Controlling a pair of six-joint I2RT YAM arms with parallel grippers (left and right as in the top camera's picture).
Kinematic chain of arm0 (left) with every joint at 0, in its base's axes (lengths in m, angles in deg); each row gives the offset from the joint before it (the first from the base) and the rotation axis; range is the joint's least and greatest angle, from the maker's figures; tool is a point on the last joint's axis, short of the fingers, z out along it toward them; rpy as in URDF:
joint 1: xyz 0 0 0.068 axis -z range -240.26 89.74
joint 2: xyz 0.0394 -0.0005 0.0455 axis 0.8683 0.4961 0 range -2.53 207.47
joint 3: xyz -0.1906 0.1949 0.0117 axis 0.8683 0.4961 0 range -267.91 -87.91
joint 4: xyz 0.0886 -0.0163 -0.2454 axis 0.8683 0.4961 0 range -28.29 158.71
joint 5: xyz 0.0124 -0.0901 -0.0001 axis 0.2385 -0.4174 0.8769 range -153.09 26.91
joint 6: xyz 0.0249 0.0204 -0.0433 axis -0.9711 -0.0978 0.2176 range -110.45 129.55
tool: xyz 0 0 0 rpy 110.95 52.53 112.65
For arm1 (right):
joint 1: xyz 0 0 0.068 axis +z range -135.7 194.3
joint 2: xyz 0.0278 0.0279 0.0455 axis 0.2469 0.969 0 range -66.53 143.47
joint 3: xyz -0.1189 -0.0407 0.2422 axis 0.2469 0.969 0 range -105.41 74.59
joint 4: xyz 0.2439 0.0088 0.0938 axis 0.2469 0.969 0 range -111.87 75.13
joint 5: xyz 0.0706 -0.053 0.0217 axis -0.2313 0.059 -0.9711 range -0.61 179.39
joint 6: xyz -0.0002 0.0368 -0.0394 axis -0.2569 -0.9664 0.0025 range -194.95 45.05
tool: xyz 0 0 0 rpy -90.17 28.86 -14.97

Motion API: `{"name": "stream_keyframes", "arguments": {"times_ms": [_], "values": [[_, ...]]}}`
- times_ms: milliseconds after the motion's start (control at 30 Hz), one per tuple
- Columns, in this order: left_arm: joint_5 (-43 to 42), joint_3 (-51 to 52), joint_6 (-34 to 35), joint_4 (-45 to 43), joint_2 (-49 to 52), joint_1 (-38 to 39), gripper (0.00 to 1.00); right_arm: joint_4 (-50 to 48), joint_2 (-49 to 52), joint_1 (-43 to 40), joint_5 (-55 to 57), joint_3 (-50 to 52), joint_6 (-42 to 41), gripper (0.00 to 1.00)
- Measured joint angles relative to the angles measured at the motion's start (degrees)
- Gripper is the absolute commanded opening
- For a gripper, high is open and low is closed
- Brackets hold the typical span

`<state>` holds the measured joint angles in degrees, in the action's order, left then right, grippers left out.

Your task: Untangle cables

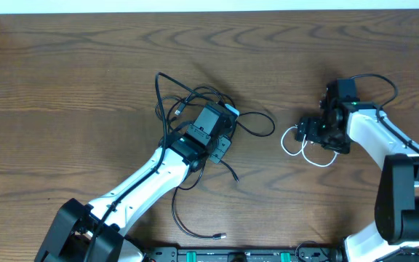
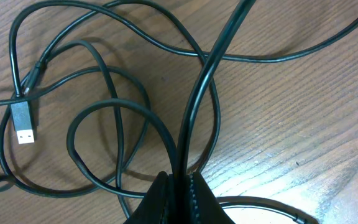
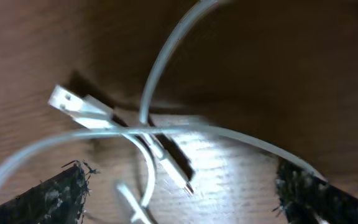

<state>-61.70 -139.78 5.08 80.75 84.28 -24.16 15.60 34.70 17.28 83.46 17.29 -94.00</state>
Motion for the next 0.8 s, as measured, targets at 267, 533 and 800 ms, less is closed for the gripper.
{"name": "stream_keyframes", "arguments": {"times_ms": [267,533,800], "values": [[0.0,0.0,0.0,0.0,0.0,0.0,0.07,-0.6,1.1,0.1,2.0,-0.8,0.0,0.55],[0.0,0.0,0.0,0.0,0.0,0.0,0.08,-0.9,1.7,0.1,2.0,-0.8,0.8,0.01],[0.0,0.0,0.0,0.0,0.0,0.0,0.08,-0.9,1.8,0.1,1.8,-0.8,0.8,0.01]]}}
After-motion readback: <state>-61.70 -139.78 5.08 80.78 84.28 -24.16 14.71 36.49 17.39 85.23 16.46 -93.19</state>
